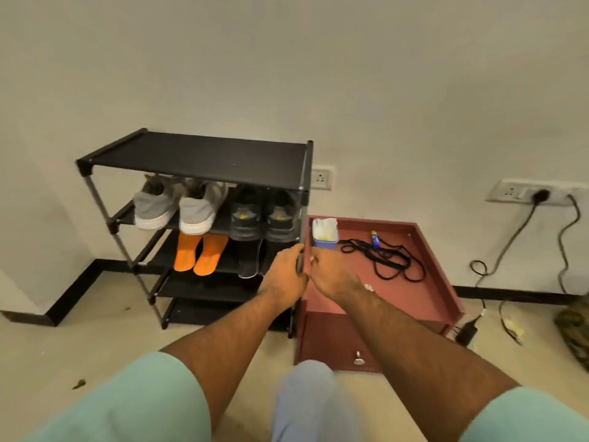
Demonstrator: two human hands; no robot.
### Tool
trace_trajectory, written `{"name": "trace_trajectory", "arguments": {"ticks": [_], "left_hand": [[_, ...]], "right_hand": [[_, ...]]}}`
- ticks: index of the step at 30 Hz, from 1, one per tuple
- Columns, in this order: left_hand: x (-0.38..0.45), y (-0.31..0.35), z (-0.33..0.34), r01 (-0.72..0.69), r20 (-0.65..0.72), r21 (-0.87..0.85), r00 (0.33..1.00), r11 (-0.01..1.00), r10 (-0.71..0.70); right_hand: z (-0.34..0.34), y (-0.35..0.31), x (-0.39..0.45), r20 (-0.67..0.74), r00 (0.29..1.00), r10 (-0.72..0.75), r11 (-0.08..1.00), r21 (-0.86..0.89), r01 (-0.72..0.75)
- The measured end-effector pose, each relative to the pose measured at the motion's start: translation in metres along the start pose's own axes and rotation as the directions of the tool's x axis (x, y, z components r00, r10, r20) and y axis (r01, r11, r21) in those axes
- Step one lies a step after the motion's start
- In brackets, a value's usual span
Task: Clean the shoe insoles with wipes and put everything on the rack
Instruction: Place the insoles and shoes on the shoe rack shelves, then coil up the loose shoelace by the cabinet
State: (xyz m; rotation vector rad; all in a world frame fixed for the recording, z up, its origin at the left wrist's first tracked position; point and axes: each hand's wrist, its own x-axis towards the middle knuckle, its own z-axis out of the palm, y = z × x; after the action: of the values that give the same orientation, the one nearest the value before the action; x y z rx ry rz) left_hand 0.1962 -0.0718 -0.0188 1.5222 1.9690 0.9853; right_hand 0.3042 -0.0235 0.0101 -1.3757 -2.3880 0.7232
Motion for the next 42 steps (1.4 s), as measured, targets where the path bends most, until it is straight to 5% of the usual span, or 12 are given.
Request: {"name": "trace_trajectory", "arguments": {"ticks": [9,24,29,35,37,39,42], "left_hand": [[0.041,0.015,0.066,-0.071,0.180,0.148,0.983,0.986,0.044],[0.159,-0.065,0.192,-0.118,0.424,0.207,0.905,0.971,0.020],[0.202,-0.089,0.227,-0.060,0.482,0.294,0.871,0.954,-0.094],[0.210,-0.101,0.244,-0.175,0.471,0.522,0.875,0.835,-0.111],[0.207,-0.106,0.242,-0.133,0.491,0.426,0.865,0.895,-0.106],[0.203,-0.107,0.233,-0.045,0.452,0.150,0.892,0.988,-0.028],[0.188,-0.089,0.207,-0.029,0.267,-0.257,0.959,0.966,0.100]], "right_hand": [[-0.021,0.077,0.010,-0.036,0.994,0.098,0.995,0.002,-0.098],[0.031,0.253,0.099,-0.021,0.905,0.425,0.901,-0.081,-0.425],[0.049,0.308,0.144,-0.004,0.894,0.449,0.882,-0.158,-0.444],[0.068,0.336,0.171,-0.083,0.888,0.453,0.805,-0.390,-0.447],[0.067,0.328,0.170,-0.108,0.902,0.419,0.812,-0.401,-0.425],[0.064,0.309,0.161,-0.141,0.942,0.306,0.905,-0.264,-0.333],[0.061,0.264,0.124,-0.204,0.979,-0.002,1.000,-0.017,-0.002]]}}
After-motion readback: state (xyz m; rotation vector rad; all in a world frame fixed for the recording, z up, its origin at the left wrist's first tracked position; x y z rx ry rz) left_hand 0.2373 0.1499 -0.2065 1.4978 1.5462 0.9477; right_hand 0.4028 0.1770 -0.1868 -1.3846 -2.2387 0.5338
